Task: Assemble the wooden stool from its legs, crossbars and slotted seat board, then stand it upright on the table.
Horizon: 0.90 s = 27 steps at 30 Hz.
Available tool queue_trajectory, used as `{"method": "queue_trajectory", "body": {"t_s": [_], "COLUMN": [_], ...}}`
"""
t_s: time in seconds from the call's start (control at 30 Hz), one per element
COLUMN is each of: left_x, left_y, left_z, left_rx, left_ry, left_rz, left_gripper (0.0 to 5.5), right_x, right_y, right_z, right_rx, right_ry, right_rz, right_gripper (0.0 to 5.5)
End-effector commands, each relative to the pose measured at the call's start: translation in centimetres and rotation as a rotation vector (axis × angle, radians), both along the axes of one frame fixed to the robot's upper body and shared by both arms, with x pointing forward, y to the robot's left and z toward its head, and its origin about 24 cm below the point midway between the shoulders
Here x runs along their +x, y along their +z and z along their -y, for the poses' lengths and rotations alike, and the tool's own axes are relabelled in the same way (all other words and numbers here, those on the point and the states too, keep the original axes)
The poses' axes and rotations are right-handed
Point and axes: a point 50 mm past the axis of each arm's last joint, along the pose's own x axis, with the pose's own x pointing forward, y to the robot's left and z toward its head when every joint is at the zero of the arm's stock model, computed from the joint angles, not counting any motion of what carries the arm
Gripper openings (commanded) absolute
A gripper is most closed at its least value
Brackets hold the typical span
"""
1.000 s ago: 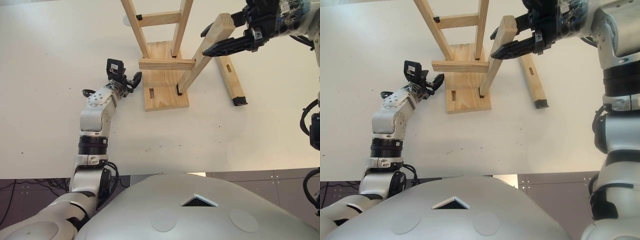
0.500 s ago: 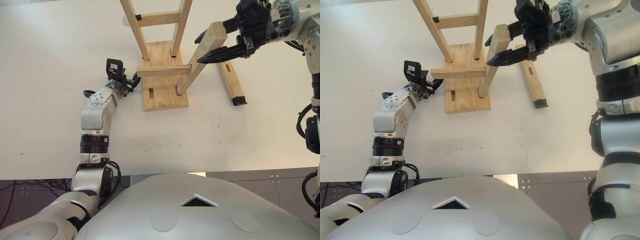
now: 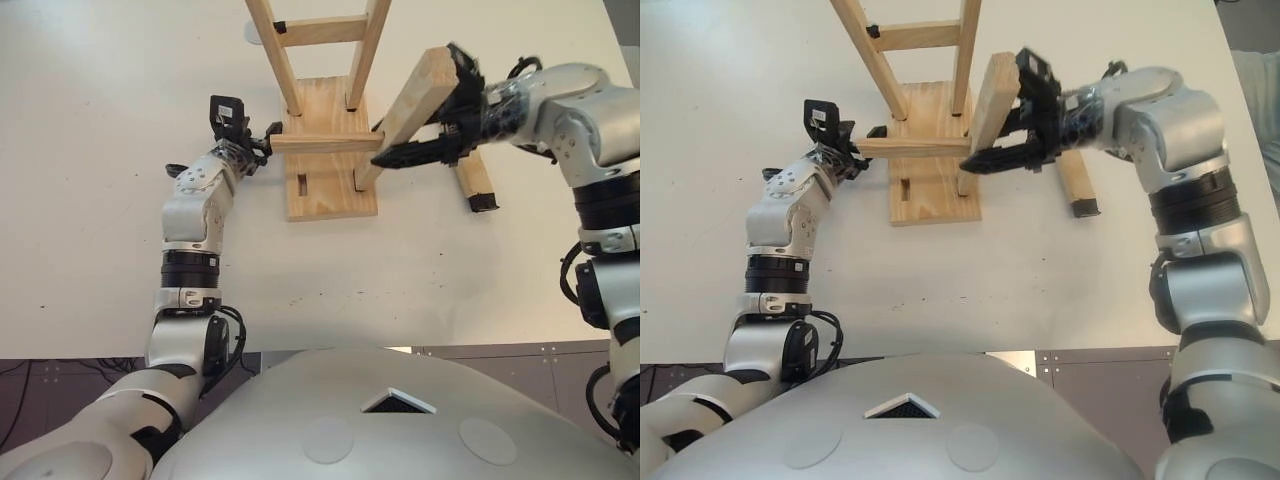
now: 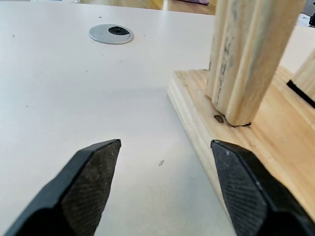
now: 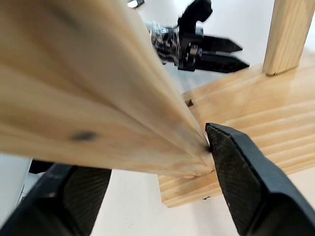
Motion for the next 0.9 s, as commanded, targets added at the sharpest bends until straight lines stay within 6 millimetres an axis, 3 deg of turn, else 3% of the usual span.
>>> {"method": "queue_trajectory", "body": {"t_s": [0.03, 0.23, 0.4, 0.63, 0.7, 0.8, 0.9], "left_x": [0.7, 1.0, 0.9, 0.7, 0.7, 0.5, 0.0], "left_y": [0.1, -0.2, -0.3, -0.6, -0.6, -0.7, -0.7], "left_z": [0.5, 0.2, -1.0, -1.7, -1.7, -2.0, -2.6], "left_rx": [-0.001, -0.004, -0.004, 0.003, 0.004, 0.007, 0.012], "left_ry": [-0.012, -0.001, 0.022, 0.030, 0.030, 0.037, 0.061], "left_rz": [0.010, 0.013, 0.013, 0.001, -0.001, -0.002, 0.002], "left_gripper": [3.35, 3.35, 3.35, 3.35, 3.35, 3.35, 3.35], "right_x": [0.3, 0.1, 0.4, 2.1, 2.9, 4.7, 4.8], "right_y": [1.6, 3.0, 5.7, 13.4, 14.6, 13.6, 9.2], "right_z": [0.0, 0.8, 1.8, 4.3, 5.3, 6.8, 7.6], "right_rx": [0.056, 0.063, 0.126, 0.589, 0.670, 0.601, 0.329], "right_ry": [-0.009, 0.002, -0.001, -0.114, -0.200, -0.465, -0.670], "right_rz": [0.002, 0.040, 0.059, 0.000, 0.010, 0.084, 0.147], "right_gripper": [3.51, 3.51, 3.51, 3.51, 3.51, 3.51, 3.51]}}
